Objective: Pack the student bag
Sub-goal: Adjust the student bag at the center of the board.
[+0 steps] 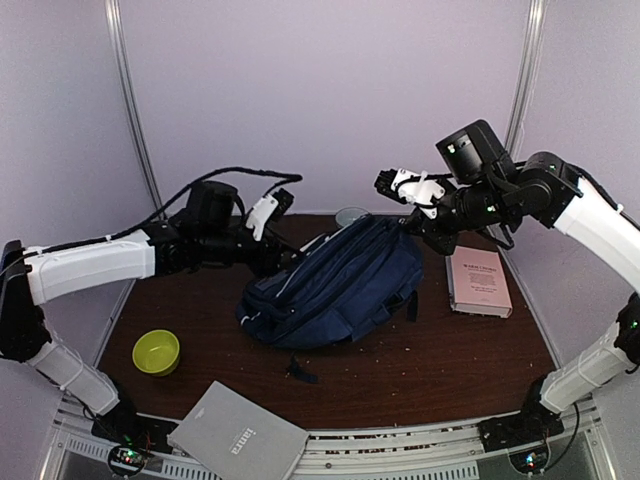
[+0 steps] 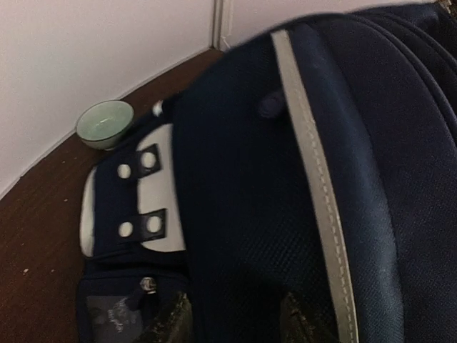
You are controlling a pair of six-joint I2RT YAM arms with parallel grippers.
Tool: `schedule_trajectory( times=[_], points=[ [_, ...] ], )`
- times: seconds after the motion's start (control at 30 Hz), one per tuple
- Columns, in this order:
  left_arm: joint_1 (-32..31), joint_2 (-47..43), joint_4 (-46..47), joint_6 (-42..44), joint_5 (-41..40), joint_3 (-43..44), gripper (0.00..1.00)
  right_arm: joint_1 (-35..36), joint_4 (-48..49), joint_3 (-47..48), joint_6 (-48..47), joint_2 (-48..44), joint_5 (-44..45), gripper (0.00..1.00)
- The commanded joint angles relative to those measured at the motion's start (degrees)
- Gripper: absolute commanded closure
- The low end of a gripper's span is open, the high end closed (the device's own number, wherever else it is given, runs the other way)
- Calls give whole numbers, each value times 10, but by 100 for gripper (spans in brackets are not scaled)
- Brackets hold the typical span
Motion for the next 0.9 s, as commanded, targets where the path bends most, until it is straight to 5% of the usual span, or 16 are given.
schedule_trajectory(
  times=[0.0, 0.27, 0.53, 0.7, 0.87],
  points=[
    [-87, 1, 90, 57, 16, 5, 55, -1, 173, 54, -14, -34, 73, 100],
    [-188, 39, 200, 92, 37, 26, 55, -1, 256, 129, -65, -9, 60, 100],
    [-238, 61, 186, 144, 70, 93, 52, 0, 311, 181, -127, 5, -12, 100],
    [-238, -40, 58, 232, 85, 129, 52, 0, 308, 174, -173, -33, -72, 100],
    [-205, -70, -199, 268, -23, 284, 57, 1, 293, 132, -177, -72, -154, 100]
  ],
)
